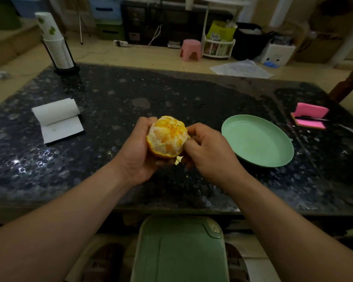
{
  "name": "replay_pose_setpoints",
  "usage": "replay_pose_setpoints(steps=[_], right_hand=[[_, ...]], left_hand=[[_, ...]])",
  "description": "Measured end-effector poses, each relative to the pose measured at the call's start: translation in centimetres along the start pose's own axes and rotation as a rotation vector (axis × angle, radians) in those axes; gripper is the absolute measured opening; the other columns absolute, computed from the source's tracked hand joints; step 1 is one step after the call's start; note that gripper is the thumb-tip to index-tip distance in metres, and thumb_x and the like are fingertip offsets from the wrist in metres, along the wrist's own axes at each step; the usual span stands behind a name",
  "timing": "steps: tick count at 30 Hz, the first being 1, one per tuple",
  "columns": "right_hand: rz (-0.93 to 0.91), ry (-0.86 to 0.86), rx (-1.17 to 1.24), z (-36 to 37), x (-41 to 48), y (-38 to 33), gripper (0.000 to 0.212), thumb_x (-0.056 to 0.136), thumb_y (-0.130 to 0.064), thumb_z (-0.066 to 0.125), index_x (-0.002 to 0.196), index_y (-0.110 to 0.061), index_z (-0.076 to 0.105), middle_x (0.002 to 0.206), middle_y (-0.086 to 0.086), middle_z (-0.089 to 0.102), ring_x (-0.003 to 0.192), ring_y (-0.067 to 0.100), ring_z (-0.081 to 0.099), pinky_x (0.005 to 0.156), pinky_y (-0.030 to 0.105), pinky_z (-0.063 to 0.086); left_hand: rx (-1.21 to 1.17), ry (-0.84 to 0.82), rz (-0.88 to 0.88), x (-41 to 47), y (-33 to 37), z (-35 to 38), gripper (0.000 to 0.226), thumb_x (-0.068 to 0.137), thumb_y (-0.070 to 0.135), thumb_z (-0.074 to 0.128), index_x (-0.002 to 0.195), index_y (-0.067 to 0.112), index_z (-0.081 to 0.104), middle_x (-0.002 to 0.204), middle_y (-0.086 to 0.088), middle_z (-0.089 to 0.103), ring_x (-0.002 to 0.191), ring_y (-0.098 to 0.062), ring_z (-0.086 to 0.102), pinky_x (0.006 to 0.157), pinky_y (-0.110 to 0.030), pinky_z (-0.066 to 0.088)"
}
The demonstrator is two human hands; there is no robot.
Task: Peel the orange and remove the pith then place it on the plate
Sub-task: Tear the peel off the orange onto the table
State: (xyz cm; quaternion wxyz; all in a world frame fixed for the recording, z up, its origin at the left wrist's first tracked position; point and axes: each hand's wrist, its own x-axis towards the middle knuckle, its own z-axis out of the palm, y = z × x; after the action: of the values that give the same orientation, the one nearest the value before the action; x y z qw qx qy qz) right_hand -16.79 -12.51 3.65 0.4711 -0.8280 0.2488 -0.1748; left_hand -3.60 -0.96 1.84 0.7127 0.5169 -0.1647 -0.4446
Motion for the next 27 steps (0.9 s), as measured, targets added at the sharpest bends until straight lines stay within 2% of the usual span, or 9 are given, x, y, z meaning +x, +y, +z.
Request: replay_pose_setpoints(steps=[3, 7, 12, 16, 20, 24, 27], right_hand=[[0.002, 0.002, 0.002, 0.0, 0.02, 0.15, 0.007, 0.104, -0.024, 0.062, 0.106, -0.027, 0.068, 0.078, -0.007, 0.076, 0.067, 0.011, 0.074, 0.063, 0.039, 0.064], [0.012, -0.02, 0.013, -0.16, -0.07, 0.04, 0.014, 0.107, -0.034, 0.061, 0.115, -0.026, 0.069, 0.083, -0.007, 0.077, 0.069, 0.011, 0.074, 0.063, 0.041, 0.064], [0.001, 0.004, -0.065, -0.36, 0.16, -0.1, 0.011, 0.106, -0.034, 0.061, 0.105, -0.026, 0.069, 0.079, -0.008, 0.076, 0.069, 0.011, 0.074, 0.065, 0.045, 0.064], [0.01, 0.0, -0.041, -0.21, 0.33, 0.13, 0.008, 0.104, -0.026, 0.062, 0.104, -0.024, 0.069, 0.08, -0.005, 0.077, 0.068, 0.014, 0.073, 0.067, 0.051, 0.064], [0.067, -0.042, 0.039, -0.18, 0.47, 0.1, 0.011, 0.106, -0.025, 0.06, 0.112, -0.023, 0.07, 0.083, -0.002, 0.078, 0.071, 0.014, 0.074, 0.068, 0.046, 0.065], [0.085, -0.094, 0.042, -0.19, 0.49, 0.19, 0.015, 0.106, -0.022, 0.061, 0.117, -0.019, 0.071, 0.085, -0.001, 0.079, 0.073, 0.015, 0.075, 0.067, 0.041, 0.066], [0.081, -0.067, 0.11, -0.18, 0.53, 0.33, 0.012, 0.105, -0.017, 0.062, 0.112, -0.018, 0.072, 0.079, -0.001, 0.077, 0.065, 0.01, 0.072, 0.064, 0.037, 0.063]], left_hand=[[-0.018, -0.003, -0.023, -0.08, 0.0, 0.06, 0.045, 0.105, 0.051, 0.037, 0.094, 0.02, 0.068, 0.086, -0.008, 0.07, 0.065, -0.022, 0.062, 0.049, -0.026, 0.037], [-0.01, -0.039, -0.067, 0.03, 0.22, -0.22, 0.055, 0.101, 0.054, 0.038, 0.087, 0.02, 0.079, 0.09, -0.011, 0.071, 0.067, -0.027, 0.059, 0.055, -0.029, 0.027], [-0.022, -0.023, -0.089, -0.12, 0.24, 0.15, 0.049, 0.103, 0.05, 0.038, 0.093, 0.015, 0.07, 0.086, -0.011, 0.069, 0.062, -0.024, 0.06, 0.045, -0.024, 0.038], [-0.061, -0.025, -0.119, -0.24, 0.07, 0.08, 0.051, 0.101, 0.052, 0.041, 0.096, 0.013, 0.072, 0.089, -0.013, 0.07, 0.062, -0.025, 0.06, 0.043, -0.023, 0.038], [-0.083, -0.041, -0.119, -0.11, 0.29, -0.14, 0.054, 0.1, 0.053, 0.04, 0.091, 0.014, 0.076, 0.09, -0.013, 0.07, 0.062, -0.027, 0.059, 0.04, -0.022, 0.038], [-0.015, -0.006, -0.069, 0.08, 0.11, 0.13, 0.055, 0.104, 0.049, 0.036, 0.074, 0.021, 0.073, 0.08, -0.01, 0.066, 0.061, -0.023, 0.059, 0.043, -0.024, 0.042], [-0.019, -0.011, -0.053, 0.16, -0.04, -0.06, 0.047, 0.104, 0.051, 0.037, 0.093, 0.017, 0.067, 0.085, -0.012, 0.066, 0.061, -0.025, 0.058, 0.044, -0.025, 0.039]])
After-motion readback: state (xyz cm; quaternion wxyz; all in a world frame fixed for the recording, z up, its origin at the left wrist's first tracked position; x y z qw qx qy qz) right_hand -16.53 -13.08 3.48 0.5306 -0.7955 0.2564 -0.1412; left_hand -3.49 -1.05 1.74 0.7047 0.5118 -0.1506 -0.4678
